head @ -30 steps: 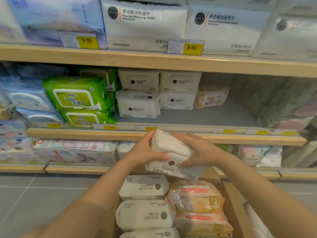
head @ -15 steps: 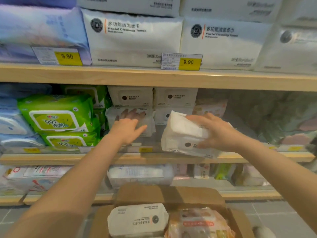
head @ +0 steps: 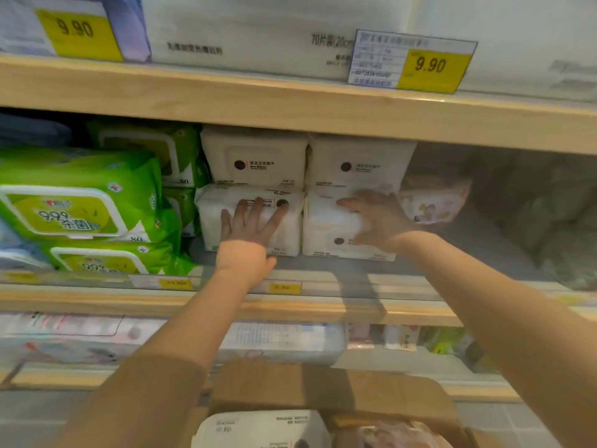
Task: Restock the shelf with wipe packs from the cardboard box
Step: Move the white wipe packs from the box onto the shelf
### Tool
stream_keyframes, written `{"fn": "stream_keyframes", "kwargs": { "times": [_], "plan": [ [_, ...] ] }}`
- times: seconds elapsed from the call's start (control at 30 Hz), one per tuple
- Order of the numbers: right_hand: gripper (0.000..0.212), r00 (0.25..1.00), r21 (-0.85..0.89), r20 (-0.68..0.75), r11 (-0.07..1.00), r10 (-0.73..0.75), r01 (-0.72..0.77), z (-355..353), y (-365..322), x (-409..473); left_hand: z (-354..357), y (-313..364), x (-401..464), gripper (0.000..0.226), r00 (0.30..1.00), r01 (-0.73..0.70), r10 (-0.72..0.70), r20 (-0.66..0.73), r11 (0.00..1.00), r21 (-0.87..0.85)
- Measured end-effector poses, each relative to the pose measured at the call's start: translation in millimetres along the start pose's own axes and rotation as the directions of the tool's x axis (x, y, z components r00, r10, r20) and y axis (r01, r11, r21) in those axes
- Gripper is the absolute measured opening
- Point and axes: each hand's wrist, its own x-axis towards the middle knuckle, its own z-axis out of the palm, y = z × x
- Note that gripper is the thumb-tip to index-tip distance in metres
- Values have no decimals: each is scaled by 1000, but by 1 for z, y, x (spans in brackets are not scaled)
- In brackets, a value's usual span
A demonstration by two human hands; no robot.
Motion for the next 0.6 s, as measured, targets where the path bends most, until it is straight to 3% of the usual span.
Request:
{"fn": "stream_keyframes", "kwargs": {
  "times": [0.1, 0.3, 0.5, 0.6],
  "plan": [
    [65, 997, -132, -82, 991, -2, -9, 20, -5, -2, 3, 4, 3, 88, 999, 33, -33, -26, 999, -3],
    [65, 997, -133, -70, 991, 9, -18, 27, -7, -7, 3, 7, 6, 87, 998, 59, -60, -26, 998, -28],
    [75, 988, -153, 150, 988, 26, -3, -15, -22, -3, -28, -1, 3, 79, 991, -1, 8, 136, 999, -51],
    [69, 983, -114, 181, 994, 22, -1, -40, -40, -18, -54, 4, -14, 68, 994, -17, 29, 103, 992, -121]
  ]
}}
